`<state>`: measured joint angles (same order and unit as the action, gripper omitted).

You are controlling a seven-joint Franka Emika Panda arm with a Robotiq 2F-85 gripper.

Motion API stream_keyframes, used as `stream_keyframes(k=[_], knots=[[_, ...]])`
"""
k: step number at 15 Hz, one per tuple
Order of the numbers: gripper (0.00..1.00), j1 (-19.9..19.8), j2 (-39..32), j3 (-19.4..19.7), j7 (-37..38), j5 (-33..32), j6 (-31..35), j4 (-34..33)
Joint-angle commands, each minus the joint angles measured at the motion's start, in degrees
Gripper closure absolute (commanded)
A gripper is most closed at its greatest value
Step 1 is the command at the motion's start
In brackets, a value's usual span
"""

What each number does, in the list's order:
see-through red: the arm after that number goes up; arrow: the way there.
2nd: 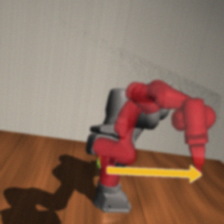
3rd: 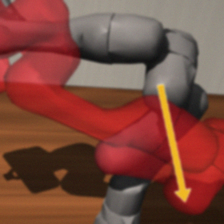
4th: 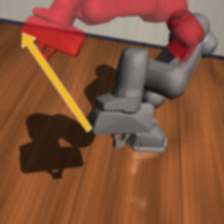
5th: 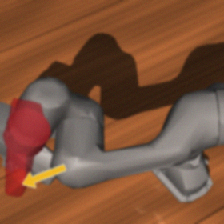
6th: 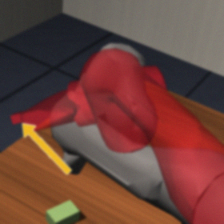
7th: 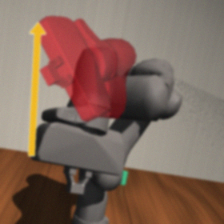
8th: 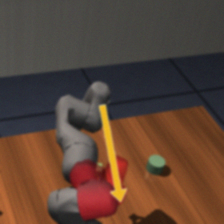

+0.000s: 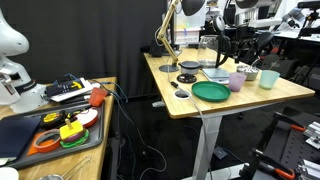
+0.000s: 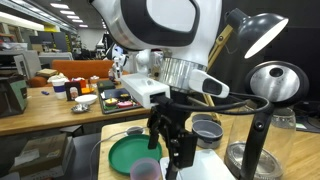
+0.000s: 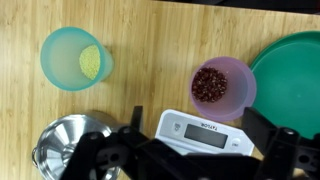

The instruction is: Pour the contents in the purple cup onto the green plate

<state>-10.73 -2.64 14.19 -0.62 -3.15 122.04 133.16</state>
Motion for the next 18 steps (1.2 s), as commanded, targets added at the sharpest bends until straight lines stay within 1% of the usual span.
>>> stream_keyframes(k=[1, 8, 11, 14, 18], knots=[[0.0, -0.4, 1.1, -0.8, -0.3, -3.1, 3.4, 3.1], [0.0, 0.9, 3.0, -2.8, -0.4, -7.3, 11.2, 9.8], [0.0, 1.3, 5.7, -3.4, -0.3, -8.7, 15.4, 13.7], [0.0, 1.0, 9.2, -3.5, -1.4, -9.2, 18.1, 17.2], [0.0, 1.1, 11.6, -3.5, -4.2, -8.4, 20.5, 20.2]])
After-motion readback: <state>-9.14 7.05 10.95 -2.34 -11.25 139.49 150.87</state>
